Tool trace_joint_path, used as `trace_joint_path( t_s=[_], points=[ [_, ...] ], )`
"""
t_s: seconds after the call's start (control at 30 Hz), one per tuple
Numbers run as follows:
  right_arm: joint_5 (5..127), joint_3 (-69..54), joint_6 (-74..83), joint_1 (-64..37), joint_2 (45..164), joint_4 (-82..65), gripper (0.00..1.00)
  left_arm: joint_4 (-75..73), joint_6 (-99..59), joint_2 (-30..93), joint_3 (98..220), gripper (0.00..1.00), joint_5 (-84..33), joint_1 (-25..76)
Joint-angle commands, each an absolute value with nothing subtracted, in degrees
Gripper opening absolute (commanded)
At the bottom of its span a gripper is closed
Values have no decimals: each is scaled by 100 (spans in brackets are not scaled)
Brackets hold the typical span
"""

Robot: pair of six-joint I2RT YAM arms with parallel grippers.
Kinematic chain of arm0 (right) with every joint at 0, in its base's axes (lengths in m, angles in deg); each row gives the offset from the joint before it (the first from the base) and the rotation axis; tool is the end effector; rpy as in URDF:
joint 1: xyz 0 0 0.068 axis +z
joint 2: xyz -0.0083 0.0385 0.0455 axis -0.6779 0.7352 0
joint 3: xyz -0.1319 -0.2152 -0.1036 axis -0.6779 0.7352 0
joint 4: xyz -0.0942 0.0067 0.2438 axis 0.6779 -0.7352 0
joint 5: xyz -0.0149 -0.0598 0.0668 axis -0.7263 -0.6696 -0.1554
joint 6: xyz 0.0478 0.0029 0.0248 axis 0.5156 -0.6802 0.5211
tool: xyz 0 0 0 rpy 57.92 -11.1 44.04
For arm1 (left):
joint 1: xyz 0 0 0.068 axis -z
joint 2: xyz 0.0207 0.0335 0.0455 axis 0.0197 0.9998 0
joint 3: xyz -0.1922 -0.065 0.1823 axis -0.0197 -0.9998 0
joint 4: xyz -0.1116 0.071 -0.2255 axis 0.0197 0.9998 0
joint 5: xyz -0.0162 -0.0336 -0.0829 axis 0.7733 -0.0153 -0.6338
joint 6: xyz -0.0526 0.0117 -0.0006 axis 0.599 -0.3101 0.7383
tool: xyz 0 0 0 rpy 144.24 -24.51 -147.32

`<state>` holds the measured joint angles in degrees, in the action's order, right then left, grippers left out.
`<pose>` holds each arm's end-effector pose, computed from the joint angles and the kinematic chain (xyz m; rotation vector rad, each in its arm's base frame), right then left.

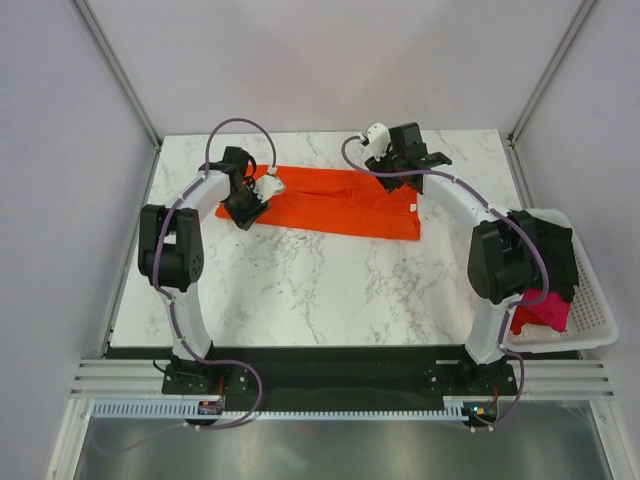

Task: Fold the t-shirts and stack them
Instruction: Fold the tshirt

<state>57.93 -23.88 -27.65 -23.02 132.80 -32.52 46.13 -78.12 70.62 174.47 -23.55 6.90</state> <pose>0.4157 0.1483 0.2702 -0.8790 2.1396 -0.0530 0.4047 -0.0609 0.1946 1.2971 2.4854 0.0043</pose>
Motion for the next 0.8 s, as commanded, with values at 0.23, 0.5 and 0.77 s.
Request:
trace_joint_path(
  t_s=[0.23,0.5,0.77],
  points=[
    [6036,-2061,-2478,-2290,12999,-3420,52,3841,-9268,7154,17564,53,-1753,511],
    [5992,-2007,-2531,-2220,12990,-3455,52,3849,-9321,7541,17678,51,-1489,476],
    [5869,-2069,-2759,-2229,12929,-3552,52,3910,-9418,7602,17450,12,-1472,476]
  ],
)
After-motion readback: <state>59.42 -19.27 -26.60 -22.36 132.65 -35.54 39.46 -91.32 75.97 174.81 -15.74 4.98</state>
